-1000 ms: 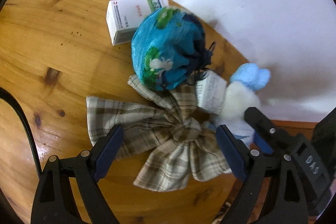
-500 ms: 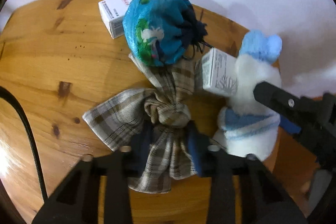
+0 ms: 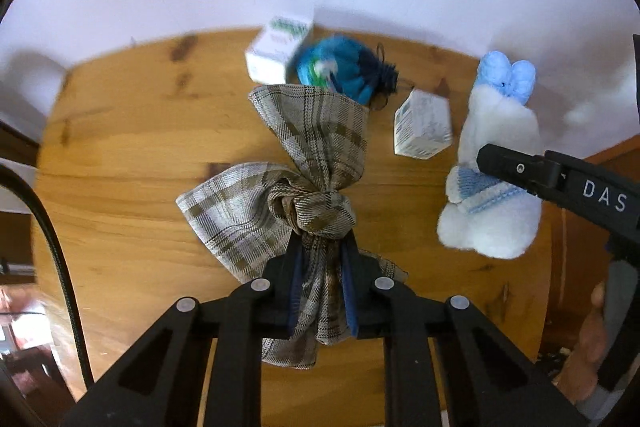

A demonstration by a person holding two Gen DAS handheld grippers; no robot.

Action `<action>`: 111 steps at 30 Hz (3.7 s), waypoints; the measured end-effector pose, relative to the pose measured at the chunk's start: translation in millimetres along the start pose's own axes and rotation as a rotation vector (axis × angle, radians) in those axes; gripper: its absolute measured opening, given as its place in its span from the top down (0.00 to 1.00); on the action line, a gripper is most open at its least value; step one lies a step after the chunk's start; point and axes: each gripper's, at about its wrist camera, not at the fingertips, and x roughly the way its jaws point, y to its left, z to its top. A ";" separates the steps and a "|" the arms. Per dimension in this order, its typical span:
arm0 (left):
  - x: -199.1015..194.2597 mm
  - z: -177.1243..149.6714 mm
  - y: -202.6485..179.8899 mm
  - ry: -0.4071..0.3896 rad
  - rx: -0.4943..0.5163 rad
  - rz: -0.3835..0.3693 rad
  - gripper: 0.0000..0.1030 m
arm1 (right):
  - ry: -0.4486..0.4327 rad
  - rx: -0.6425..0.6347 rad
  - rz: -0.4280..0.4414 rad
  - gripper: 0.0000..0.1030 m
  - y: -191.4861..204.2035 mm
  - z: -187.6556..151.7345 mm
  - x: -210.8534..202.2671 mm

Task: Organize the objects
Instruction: 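Grasp the plaid bow cloth with the left tool while the right tool grasps the white bunny plush, then carry the plaid bow with the left tool while the right tool carries the bunny toward the tray, then open both tools to drop the bow and bunny into the tray, then move both open tools toward the white medicine boxes on the table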

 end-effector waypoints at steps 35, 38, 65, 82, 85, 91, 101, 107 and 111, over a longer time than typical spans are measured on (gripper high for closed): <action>-251.4 -220.8 -55.9 -0.181 0.200 -0.023 0.81 | -0.205 -0.248 -0.045 0.47 61.2 -290.8 -272.0; -243.7 -229.0 -64.6 -0.159 0.215 -0.002 0.81 | -0.188 -0.251 -0.046 0.47 61.5 -298.6 -271.5; -236.5 -235.0 -73.5 -0.132 0.208 0.036 0.23 | -0.136 -0.290 -0.096 0.36 68.3 -315.7 -263.4; -237.2 -235.0 -75.6 -0.125 0.197 0.063 0.22 | -0.158 -0.294 -0.094 0.36 66.8 -313.9 -270.1; -237.6 -235.1 -77.7 -0.125 0.199 0.077 0.22 | -0.163 -0.291 -0.089 0.36 65.7 -313.6 -272.7; -246.3 -237.1 -81.1 -0.151 0.203 0.086 0.22 | -0.179 -0.265 -0.051 0.31 59.6 -311.6 -284.0; -273.0 -230.0 -80.2 -0.236 0.195 0.111 0.18 | -0.286 -0.253 0.024 0.21 53.6 -303.7 -318.6; -300.0 -209.9 -57.9 -0.296 0.140 0.144 0.16 | -0.356 -0.288 0.015 0.21 61.2 -289.9 -332.6; -319.7 -187.8 -41.0 -0.359 0.113 0.182 0.11 | -0.401 -0.327 -0.005 0.21 72.3 -274.1 -332.4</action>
